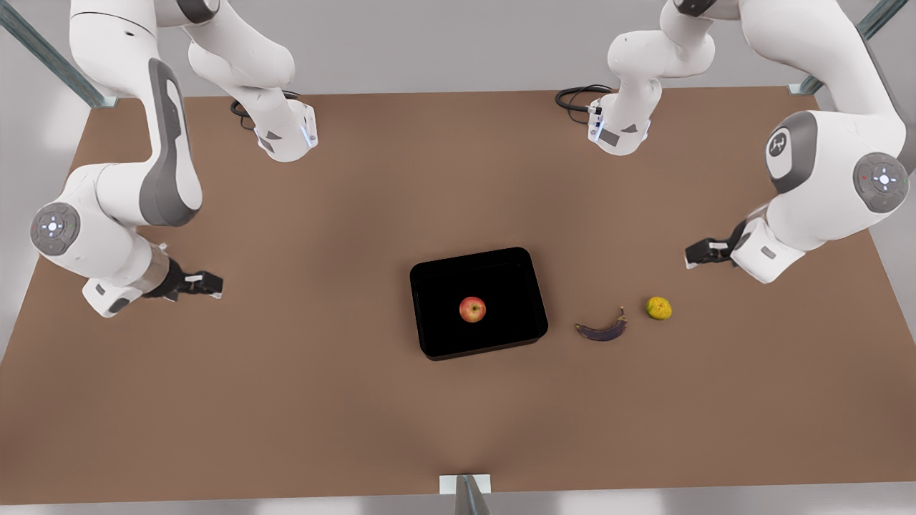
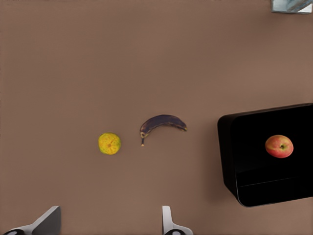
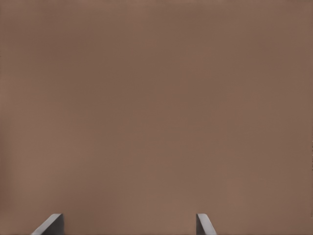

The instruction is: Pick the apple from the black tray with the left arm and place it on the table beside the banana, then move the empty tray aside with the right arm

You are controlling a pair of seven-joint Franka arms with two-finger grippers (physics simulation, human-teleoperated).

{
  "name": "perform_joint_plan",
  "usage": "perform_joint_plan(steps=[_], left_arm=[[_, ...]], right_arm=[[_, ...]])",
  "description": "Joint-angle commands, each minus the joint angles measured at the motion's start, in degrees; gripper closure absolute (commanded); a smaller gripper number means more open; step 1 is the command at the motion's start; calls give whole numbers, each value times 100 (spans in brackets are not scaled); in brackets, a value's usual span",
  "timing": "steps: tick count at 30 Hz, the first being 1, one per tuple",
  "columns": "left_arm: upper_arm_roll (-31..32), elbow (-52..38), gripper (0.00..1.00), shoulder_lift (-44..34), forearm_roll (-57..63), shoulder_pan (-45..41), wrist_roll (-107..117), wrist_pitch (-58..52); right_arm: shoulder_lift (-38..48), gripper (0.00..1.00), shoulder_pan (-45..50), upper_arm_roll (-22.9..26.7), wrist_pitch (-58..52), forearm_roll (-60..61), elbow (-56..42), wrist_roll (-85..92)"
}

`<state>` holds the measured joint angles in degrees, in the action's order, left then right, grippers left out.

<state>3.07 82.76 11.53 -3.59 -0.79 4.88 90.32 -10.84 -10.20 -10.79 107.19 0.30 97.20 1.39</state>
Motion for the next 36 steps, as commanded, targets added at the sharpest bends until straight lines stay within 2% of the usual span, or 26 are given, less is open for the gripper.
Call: perform_joint_plan(steps=[1,5,6,8,11,16,19,22,25,31,36], left_arm=[[9,3,0,-11,33,9,427,215],[53,82,0,33,-107,-237,374,206],[247,65,0,86,226,-842,400,188],[247,-50,0,271,614,-2223,1630,214],[247,-32,0,622,640,-3585,3238,794],[238,20,0,1483,824,-4711,5629,1708],[238,-23,0,2160,1361,-5009,7167,2323],[220,-41,0,2327,1343,-5010,7264,2605],[185,82,0,2459,1299,-4649,6360,3027],[194,108,0,2512,1290,-4157,5401,2974],[194,56,0,3144,1325,-4008,5146,3475]], right_arm=[[-32,0,18,-2,584,5,-17,-191],[-32,0,10,-2,575,5,-17,-183],[-32,0,9,6,575,5,-17,-183],[-32,0,9,-2,575,5,-26,-183],[-32,0,9,-2,575,5,-26,-191],[-32,0,9,6,575,5,-26,-191],[-32,0,18,6,575,5,-26,-191],[-32,0,18,-2,575,5,-43,-191],[-32,0,18,-2,575,5,-43,-191],[-32,0,18,-2,575,5,-61,-191],[-41,0,18,-2,575,5,-70,-191]])
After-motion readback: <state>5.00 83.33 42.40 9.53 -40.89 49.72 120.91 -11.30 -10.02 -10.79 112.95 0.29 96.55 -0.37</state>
